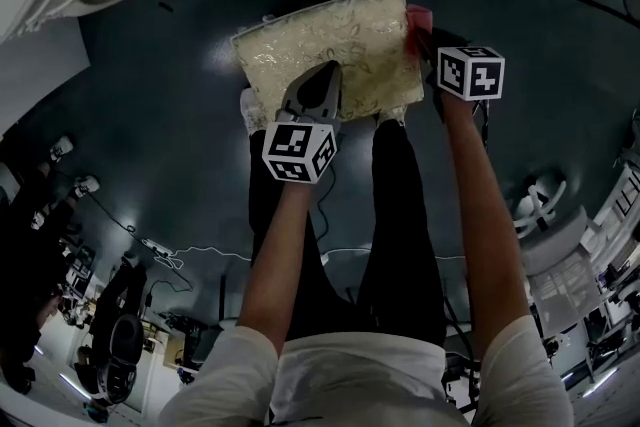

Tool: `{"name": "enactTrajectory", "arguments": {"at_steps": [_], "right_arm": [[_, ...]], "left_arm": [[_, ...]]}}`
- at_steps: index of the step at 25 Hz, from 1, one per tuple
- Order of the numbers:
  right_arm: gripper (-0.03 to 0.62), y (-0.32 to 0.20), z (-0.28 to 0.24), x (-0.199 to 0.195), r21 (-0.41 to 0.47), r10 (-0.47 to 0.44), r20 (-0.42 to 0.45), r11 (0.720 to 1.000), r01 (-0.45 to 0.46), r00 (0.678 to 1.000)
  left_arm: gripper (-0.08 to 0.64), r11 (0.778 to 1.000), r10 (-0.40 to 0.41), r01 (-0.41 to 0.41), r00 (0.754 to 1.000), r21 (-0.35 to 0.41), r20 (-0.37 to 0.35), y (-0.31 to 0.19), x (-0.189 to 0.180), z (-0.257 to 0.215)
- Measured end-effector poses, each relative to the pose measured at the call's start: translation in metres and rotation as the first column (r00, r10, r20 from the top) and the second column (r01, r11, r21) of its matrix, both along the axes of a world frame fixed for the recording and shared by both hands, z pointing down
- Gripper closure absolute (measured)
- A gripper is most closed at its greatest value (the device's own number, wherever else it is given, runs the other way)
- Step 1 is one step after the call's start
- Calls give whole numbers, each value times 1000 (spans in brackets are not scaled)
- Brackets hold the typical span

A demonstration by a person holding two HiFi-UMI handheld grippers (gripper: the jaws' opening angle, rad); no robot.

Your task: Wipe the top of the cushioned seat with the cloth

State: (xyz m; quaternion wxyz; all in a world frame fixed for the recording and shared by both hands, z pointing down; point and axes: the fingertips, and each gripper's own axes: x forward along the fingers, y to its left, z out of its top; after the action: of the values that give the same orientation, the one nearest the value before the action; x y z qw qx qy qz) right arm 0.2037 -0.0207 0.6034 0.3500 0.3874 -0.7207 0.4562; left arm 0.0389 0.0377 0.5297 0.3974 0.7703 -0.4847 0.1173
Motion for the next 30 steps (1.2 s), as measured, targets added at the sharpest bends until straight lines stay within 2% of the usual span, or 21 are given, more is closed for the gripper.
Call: {"name": "enactTrajectory", "arguments": {"at_steps": [5, 9, 15, 19, 23, 30], "right_arm": [[555, 7, -31, -53, 37, 19, 108, 999, -23, 994], [555, 37, -46, -130, 21, -27, 193, 999, 24, 981], [555, 98, -32, -248, -38, -109, 270, 992, 124, 957], [555, 124, -23, -298, -47, -190, 236, 977, 207, 953], [555, 144, -14, -331, -63, -263, 181, 959, 278, 948], [555, 153, 6, -343, -81, -315, 69, 944, 320, 946]], "left_arm": [[549, 997, -77, 77, 997, 8, 18, 11, -48, -5], [549, 994, -107, 107, 993, 16, 48, 27, -93, -11], [549, 981, -194, 194, 977, 14, 86, 52, -174, -9], [549, 972, -236, 236, 966, 19, 105, 65, -213, -13], [549, 965, -264, 263, 958, 24, 110, 75, -239, -16], [549, 964, -266, 264, 958, 35, 105, 83, -255, -21]]}}
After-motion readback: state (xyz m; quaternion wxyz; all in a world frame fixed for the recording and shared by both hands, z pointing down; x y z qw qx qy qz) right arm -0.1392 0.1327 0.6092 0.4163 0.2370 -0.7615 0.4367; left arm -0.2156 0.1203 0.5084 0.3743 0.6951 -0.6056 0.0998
